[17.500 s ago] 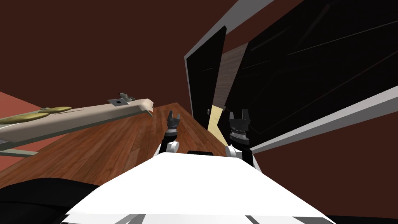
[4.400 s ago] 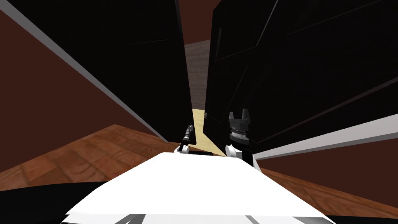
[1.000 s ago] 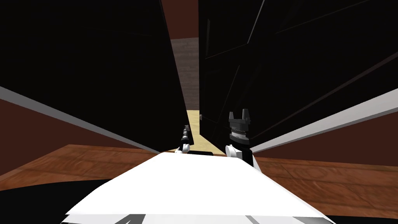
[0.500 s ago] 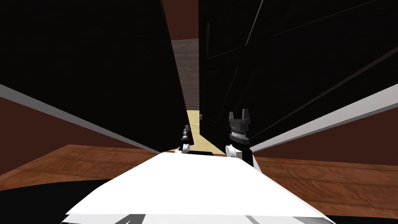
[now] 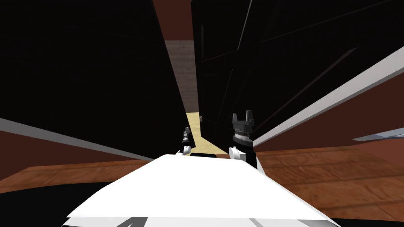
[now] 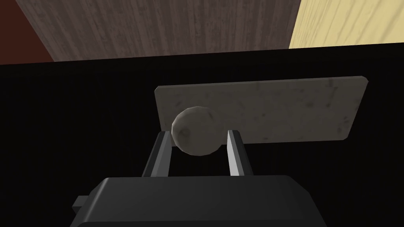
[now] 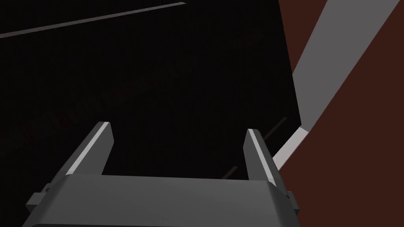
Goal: Push the door open
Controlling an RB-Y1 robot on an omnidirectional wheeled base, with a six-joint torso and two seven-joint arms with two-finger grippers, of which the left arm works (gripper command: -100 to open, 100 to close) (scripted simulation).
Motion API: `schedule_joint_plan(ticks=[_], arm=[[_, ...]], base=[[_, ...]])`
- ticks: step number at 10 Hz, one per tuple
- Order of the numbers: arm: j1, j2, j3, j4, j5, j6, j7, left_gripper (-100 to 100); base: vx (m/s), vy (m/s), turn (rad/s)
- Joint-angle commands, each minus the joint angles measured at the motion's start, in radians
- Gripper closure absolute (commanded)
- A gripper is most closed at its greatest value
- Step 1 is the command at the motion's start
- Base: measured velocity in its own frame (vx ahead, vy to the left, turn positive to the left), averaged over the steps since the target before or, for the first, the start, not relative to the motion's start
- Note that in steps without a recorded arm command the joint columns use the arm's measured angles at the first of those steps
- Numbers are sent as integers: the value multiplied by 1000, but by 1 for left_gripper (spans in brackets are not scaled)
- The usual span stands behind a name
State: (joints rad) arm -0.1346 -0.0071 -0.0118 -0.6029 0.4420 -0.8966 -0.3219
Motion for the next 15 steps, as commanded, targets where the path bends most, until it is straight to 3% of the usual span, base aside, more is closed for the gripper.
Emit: schedule_joint_plan(ticks=[1, 3, 4, 5, 6, 9, 11, 12, 14, 15], arm=[[-11, 18, 21, 29, 16, -10, 0, 100], [-15, 35, 46, 49, 40, -20, -1, 100], [-19, 53, 74, 70, 66, -31, -3, 100], [-19, 53, 74, 70, 66, -31, -3, 100], [-65, 64, 74, 117, 70, -47, 2, -100], [-86, 54, 83, 106, 82, -32, -18, -100], [-102, 29, 90, 98, 92, -21, -33, -100], [-111, 7, 94, 94, 97, -15, -41, -100], [-117, 32, 107, 114, 105, -36, -49, -100], [-117, 32, 107, 114, 105, -36, -49, -100]], base=[[14, 35, -134], [21, 20, -138], [24, 57, -296], [10, 75, -62], [-89, -64, 72], [-192, -181, 58], [-204, -182, 64], [-193, -134, 59], [-9, 5, -71], [106, 108, -109]])
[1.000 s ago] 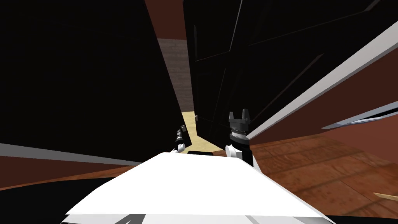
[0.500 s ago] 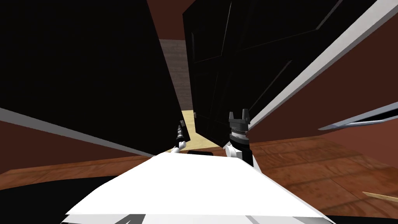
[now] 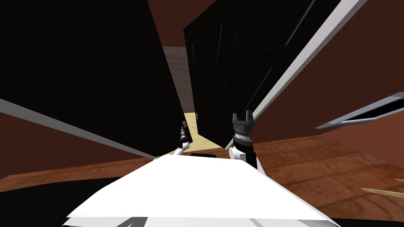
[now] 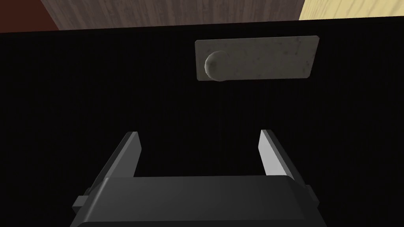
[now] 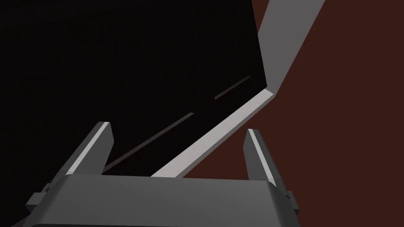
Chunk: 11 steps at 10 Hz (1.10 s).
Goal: Push the door open
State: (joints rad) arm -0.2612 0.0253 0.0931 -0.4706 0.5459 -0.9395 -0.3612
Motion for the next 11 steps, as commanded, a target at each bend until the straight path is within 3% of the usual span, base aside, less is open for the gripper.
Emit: schedule_joint_plan(ticks=[1, 4, 7, 8, 9, 11], arm=[[9, 7, 16, -13, 11, -6, -19, -100], [7, 1, 41, -4, 29, -32, -37, -100], [5, -34, 67, 5, 48, -57, -55, -100], [18, -27, 62, -13, 44, -44, -55, -100], [18, -27, 62, -13, 44, -44, -55, 100], [18, -27, 62, -13, 44, -44, -55, 100]], base=[[155, 101, -172], [175, 127, -170], [159, 138, -154], [66, 48, -23], [-16, -6, 20], [-18, -15, 6]])
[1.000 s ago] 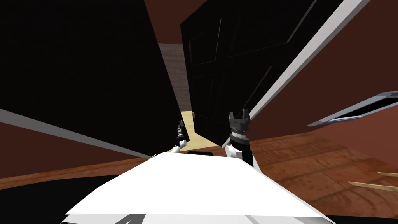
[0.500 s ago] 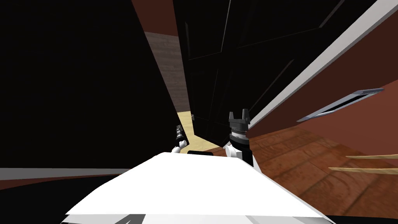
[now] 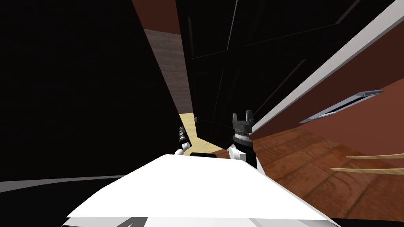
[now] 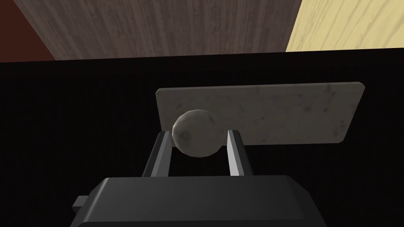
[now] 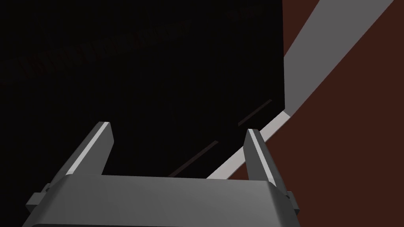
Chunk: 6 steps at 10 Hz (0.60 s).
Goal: Push the door open
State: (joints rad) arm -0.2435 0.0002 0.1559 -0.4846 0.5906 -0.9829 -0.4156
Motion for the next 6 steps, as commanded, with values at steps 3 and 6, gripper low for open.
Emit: schedule_joint_plan(ticks=[3, 6], arm=[[1, -2, -1, 0, -1, 0, -1, 100], [-4, 17, 42, 8, 44, -37, -21, 100]], base=[[-6, -4, -1], [55, 115, -205]])
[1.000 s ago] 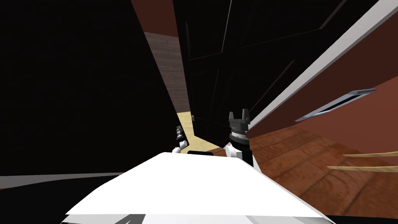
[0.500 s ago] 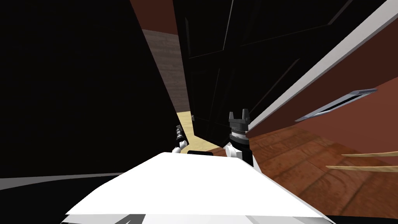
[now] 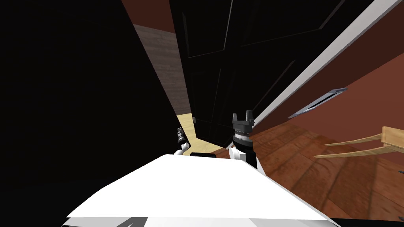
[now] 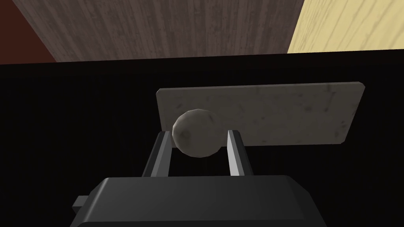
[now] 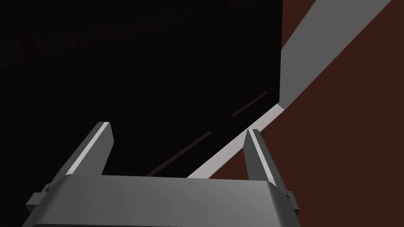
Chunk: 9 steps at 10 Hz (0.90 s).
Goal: Push the door open
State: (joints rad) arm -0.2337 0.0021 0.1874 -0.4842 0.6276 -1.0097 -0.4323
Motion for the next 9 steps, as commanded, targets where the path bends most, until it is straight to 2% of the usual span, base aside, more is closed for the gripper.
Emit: schedule_joint_plan(ticks=[1, 2, 3, 5, 6, 7, 9], arm=[[-17, 22, 29, 10, 26, -27, -13, 100], [-17, 22, 29, 10, 26, -27, -13, 100], [-21, 29, 51, 13, 49, -47, -24, 100], [-21, 29, 51, 17, 49, -47, -24, 100], [-25, 35, 75, 16, 74, -69, -35, 100], [-25, 35, 75, 0, 74, -69, -35, 100], [-30, 41, 101, 20, 100, -92, -48, 100]], base=[[93, 89, -118], [62, 67, -94], [51, 79, -174], [40, 62, -50], [51, 77, -172], [42, 82, -102], [38, 74, -144]])
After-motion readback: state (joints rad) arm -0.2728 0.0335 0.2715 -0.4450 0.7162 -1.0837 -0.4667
